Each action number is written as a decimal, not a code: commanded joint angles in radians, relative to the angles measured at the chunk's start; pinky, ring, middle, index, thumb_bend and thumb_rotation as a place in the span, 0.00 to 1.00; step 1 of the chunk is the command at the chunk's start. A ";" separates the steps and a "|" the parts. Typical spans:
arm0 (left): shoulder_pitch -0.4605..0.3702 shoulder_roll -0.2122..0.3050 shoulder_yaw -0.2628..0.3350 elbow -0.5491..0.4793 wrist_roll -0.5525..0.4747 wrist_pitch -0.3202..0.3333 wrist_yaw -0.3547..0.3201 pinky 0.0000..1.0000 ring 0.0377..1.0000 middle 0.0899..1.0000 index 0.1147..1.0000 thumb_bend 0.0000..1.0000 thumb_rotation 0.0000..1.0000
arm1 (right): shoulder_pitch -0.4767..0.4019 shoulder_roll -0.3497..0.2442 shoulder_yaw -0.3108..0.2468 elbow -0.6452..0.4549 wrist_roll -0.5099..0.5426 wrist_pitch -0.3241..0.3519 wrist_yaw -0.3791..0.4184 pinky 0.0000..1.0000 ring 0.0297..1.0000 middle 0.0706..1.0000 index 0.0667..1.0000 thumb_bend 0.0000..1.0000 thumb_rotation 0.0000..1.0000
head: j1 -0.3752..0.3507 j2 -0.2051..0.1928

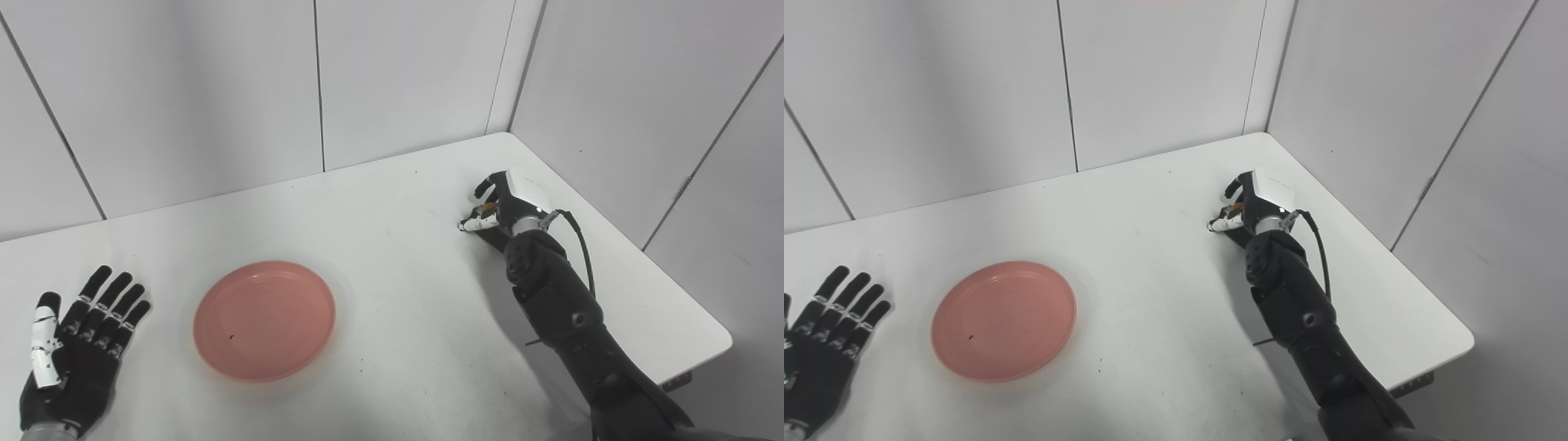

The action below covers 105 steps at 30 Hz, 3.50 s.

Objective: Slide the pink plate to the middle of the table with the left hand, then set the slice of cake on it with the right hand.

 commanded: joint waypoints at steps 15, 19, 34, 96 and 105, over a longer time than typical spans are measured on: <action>0.014 0.003 -0.024 0.011 0.031 0.004 0.008 0.91 0.89 0.87 0.86 0.50 1.00 | 0.032 -0.019 -0.019 -0.247 -0.027 0.007 0.052 0.32 0.39 0.41 0.51 0.52 0.00 | 0.027 0.007; 0.015 -0.003 -0.035 0.018 0.035 -0.010 0.002 0.92 0.90 0.88 0.87 0.51 1.00 | 0.035 -0.007 -0.015 -0.363 -0.071 0.007 0.119 0.32 0.38 0.41 0.51 0.52 0.00 | 0.049 0.006; 0.028 -0.056 -0.073 -0.019 0.082 -0.025 0.033 0.93 0.91 0.90 0.89 0.50 1.00 | -0.008 0.079 0.098 -0.600 -0.201 0.000 0.341 0.29 0.35 0.39 0.51 0.52 0.00 | 0.200 0.014; -0.007 -0.199 -0.135 -0.010 0.219 -0.048 0.173 0.89 0.90 0.89 0.87 0.48 1.00 | -0.104 0.332 0.518 -0.218 -0.176 -0.266 0.234 0.21 0.25 0.43 0.45 0.53 0.00 | 0.549 0.095; -0.007 -0.194 -0.140 -0.015 0.221 -0.044 0.173 0.89 0.90 0.89 0.87 0.48 1.00 | -0.087 0.324 0.520 -0.253 -0.158 -0.253 0.255 0.20 0.24 0.43 0.46 0.53 0.00 | 0.548 0.101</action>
